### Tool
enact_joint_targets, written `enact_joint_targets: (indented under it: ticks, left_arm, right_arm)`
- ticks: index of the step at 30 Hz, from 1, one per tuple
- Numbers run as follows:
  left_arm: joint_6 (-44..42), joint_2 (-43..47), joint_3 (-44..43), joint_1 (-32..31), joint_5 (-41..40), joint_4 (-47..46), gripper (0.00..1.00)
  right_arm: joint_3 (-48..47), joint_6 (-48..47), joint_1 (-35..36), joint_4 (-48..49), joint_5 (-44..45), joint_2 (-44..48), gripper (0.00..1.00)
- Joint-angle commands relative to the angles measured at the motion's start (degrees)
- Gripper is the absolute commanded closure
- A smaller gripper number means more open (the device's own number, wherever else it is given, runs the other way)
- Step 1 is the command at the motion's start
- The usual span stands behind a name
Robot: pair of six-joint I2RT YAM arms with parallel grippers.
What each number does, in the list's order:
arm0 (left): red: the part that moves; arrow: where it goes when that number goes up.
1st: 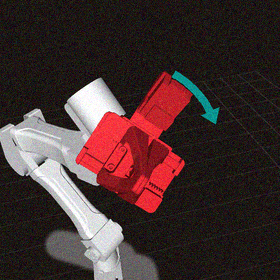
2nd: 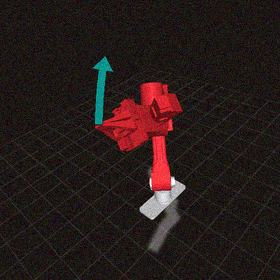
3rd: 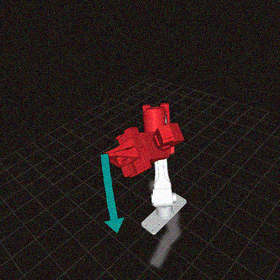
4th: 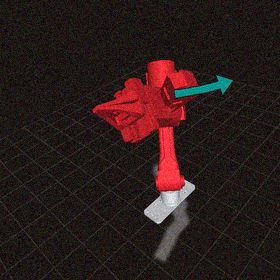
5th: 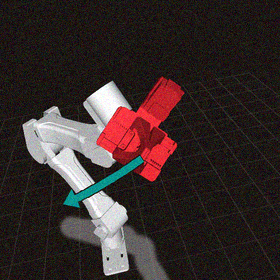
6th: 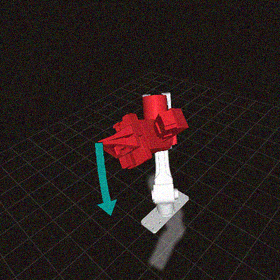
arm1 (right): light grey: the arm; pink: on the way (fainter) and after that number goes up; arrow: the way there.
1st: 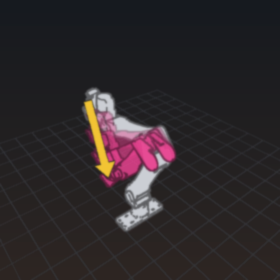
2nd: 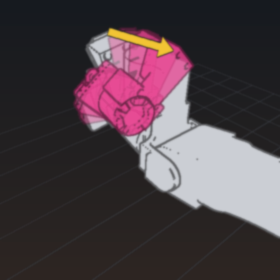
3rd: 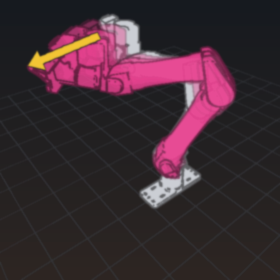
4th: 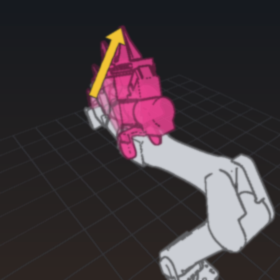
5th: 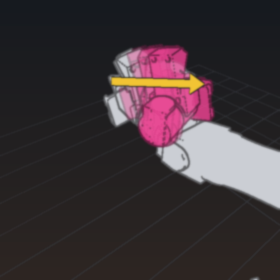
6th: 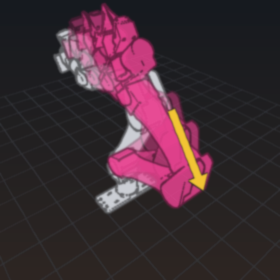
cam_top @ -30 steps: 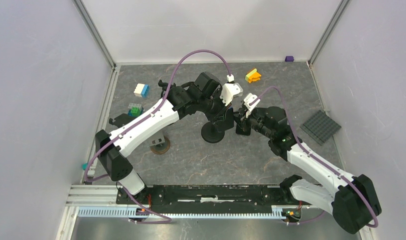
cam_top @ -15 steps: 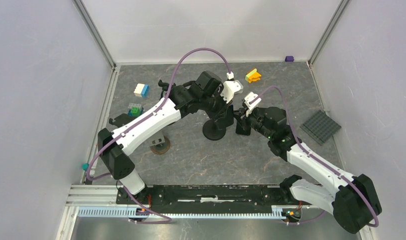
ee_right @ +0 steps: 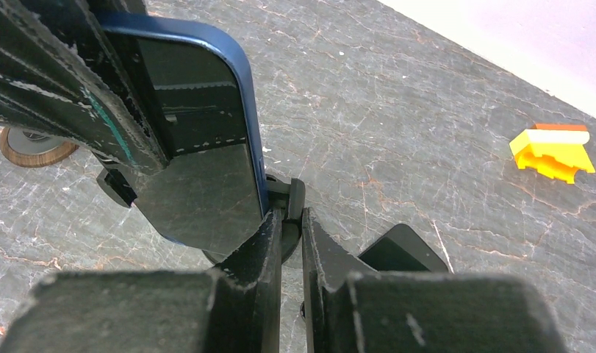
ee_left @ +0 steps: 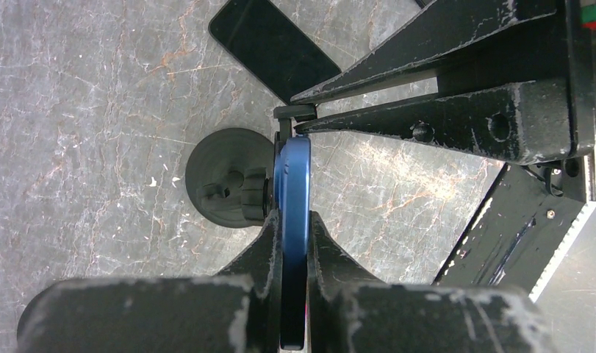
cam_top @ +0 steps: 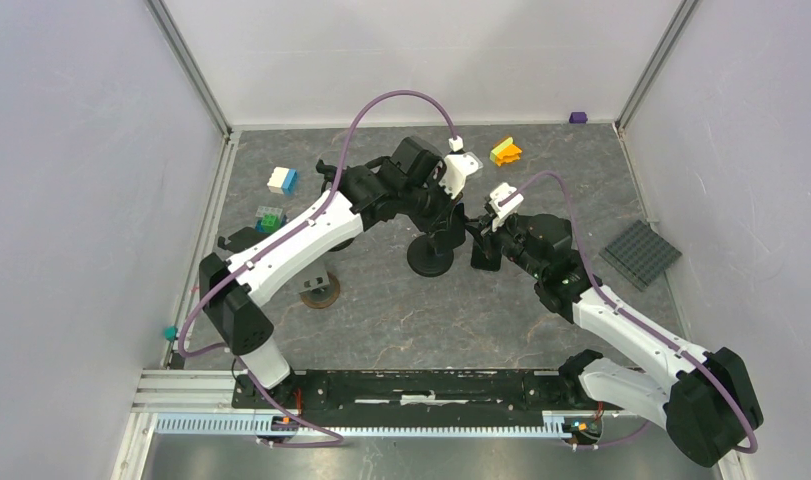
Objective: Place the phone on the phone stand
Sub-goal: Install the phone on the phone stand.
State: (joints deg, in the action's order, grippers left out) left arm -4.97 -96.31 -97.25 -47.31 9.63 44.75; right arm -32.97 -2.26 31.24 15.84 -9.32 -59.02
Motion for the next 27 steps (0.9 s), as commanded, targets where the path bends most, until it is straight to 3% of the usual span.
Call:
enact_joint_targets:
  ticks: [1, 27]
  left_arm:
    - [-2.59, -2.41, -1.14, 5.65, -17.0, 1.14, 0.98]
    - [-8.26, -3.15, -0.22, 5.65, -23.09, 2.1, 0.98]
  right_arm:
    - [-0.6, 0.77, -0.04, -2.78, -1.88, 1.84, 1.0]
    - [-0.61, -8.98, -0.07, -5.39, -11.47, 2.57, 0.99]
